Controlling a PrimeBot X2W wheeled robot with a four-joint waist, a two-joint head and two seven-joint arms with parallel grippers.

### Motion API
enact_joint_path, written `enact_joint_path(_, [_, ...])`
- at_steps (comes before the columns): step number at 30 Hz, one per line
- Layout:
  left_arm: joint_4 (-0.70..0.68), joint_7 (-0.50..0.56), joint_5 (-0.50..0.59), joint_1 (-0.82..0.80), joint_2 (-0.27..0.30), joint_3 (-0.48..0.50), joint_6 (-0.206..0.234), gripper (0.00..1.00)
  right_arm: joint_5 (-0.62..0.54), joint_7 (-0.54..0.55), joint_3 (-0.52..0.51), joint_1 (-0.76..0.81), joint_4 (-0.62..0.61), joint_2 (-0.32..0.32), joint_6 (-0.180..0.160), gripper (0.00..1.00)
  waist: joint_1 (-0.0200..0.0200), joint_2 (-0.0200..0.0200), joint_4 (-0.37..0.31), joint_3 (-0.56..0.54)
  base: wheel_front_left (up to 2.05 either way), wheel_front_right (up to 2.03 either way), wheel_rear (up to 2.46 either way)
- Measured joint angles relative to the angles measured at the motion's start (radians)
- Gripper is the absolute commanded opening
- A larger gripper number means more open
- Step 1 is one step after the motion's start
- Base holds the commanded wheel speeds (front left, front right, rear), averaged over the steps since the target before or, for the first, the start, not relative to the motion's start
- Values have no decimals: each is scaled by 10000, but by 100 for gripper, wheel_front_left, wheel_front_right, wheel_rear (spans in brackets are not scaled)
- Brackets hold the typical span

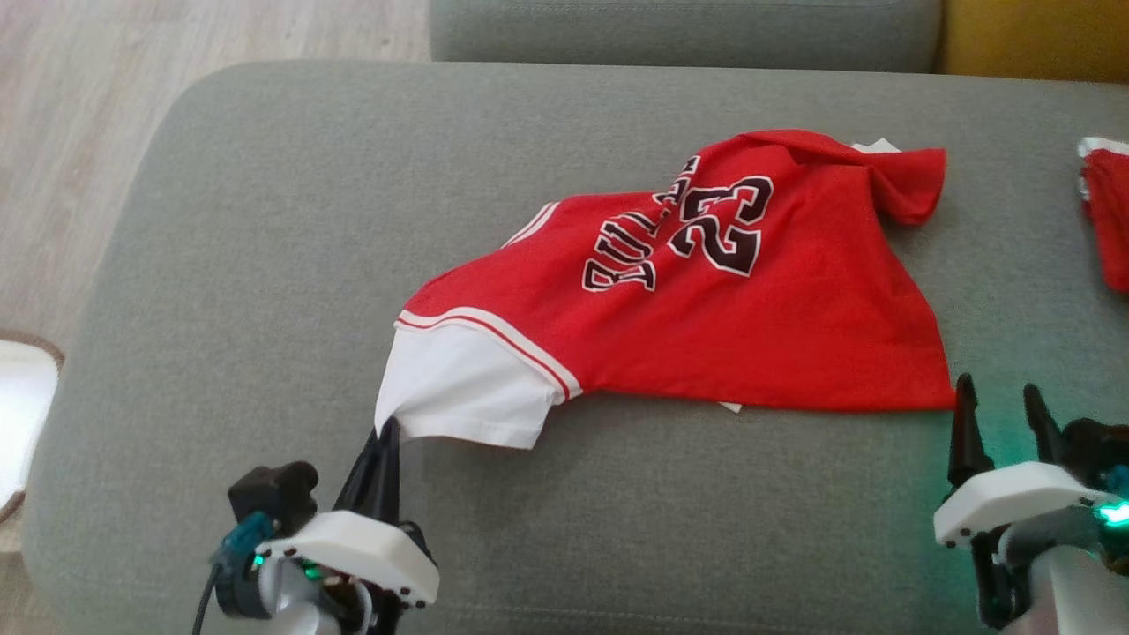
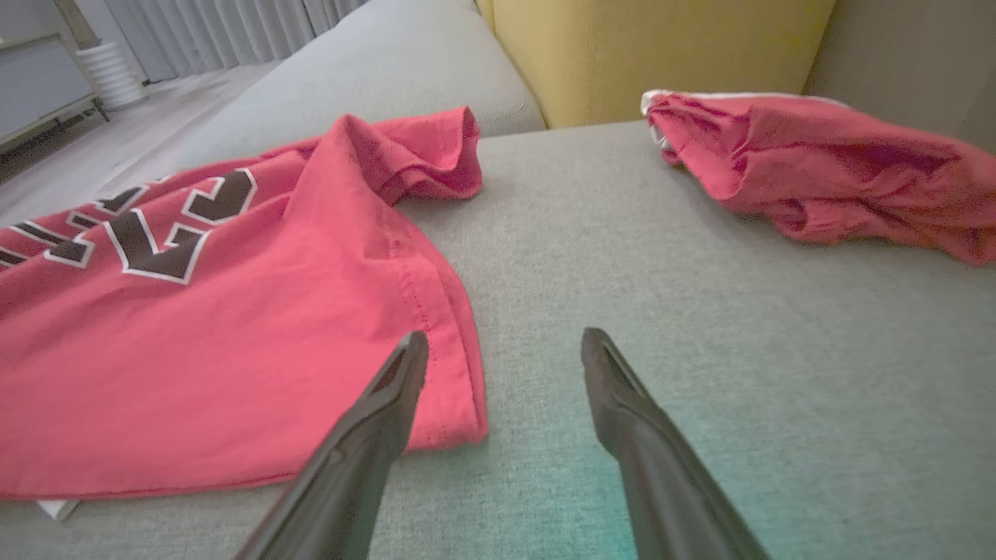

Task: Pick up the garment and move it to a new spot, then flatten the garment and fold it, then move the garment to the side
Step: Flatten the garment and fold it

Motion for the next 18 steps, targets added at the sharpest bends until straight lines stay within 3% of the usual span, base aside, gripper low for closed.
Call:
enact_joint_path(14, [-401,119,0,110,117,-35,167,0,-265,-75,-146,-1127,2878,-17,0,100,0,0,303,166,0,0,0])
enact_joint_path(15, [-403,119,0,110,119,-33,169,0,-263,-79,-81,-1228,3055,-25,-2,96,0,0,291,156,0,0,0])
enact_joint_path(16, [-414,119,0,111,121,-33,171,0,-261,-79,-13,-1317,3187,-35,-2,78,0,0,279,144,0,0,0])
enact_joint_path(18, [-445,117,0,111,130,-36,173,0,-73,-81,324,-1584,3636,-58,-2,31,0,0,240,96,0,0,0])
